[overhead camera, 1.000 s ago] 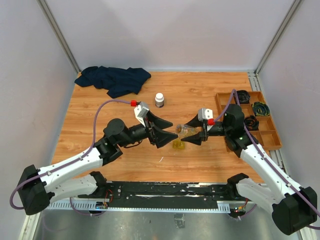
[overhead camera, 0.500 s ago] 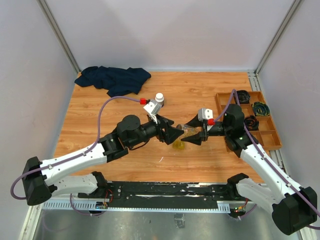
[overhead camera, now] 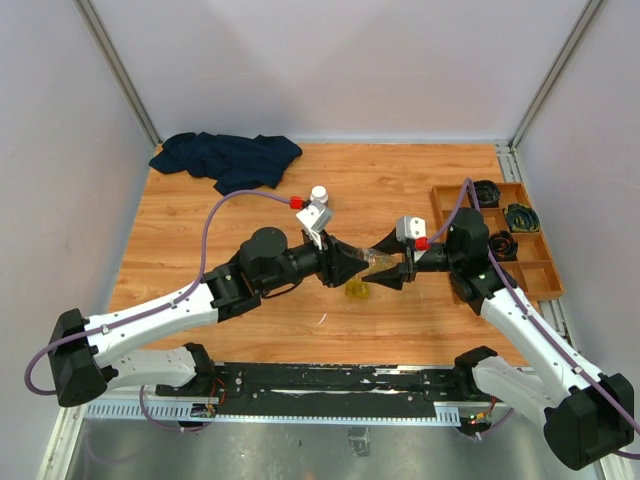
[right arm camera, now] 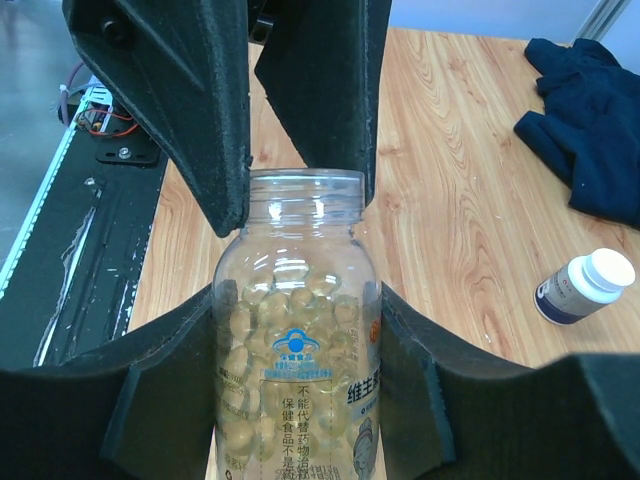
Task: Sort the pills into containers
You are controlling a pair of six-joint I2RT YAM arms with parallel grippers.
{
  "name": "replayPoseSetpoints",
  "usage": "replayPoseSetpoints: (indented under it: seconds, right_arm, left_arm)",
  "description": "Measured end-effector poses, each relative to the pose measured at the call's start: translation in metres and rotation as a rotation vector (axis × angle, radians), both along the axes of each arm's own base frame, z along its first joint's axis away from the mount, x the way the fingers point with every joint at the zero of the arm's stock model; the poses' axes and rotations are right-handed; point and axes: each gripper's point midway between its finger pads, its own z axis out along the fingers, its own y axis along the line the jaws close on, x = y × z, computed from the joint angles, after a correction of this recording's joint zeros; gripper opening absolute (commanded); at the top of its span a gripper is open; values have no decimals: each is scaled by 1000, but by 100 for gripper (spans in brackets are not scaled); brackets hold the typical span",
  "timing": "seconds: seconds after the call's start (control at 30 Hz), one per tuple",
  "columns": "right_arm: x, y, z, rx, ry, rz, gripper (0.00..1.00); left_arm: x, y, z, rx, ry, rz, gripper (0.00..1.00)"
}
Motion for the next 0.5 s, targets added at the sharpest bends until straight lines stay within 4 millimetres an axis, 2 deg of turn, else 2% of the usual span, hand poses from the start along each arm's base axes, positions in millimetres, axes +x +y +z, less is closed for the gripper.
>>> replayPoseSetpoints:
  seconds: [0.13, 0.37, 0.5]
  right_arm:
    - [-2, 0, 0, 2, 2, 9, 1]
    - [-6, 1, 0, 4, 1, 33, 1]
    - [-6, 1, 0, 5, -7, 35, 0]
  left_arm:
    - [-5, -2, 1, 28, -70, -58, 19]
    - [-13, -2, 0, 152, -379, -231, 15]
    - [-9, -1, -2, 196, -500, -348, 16]
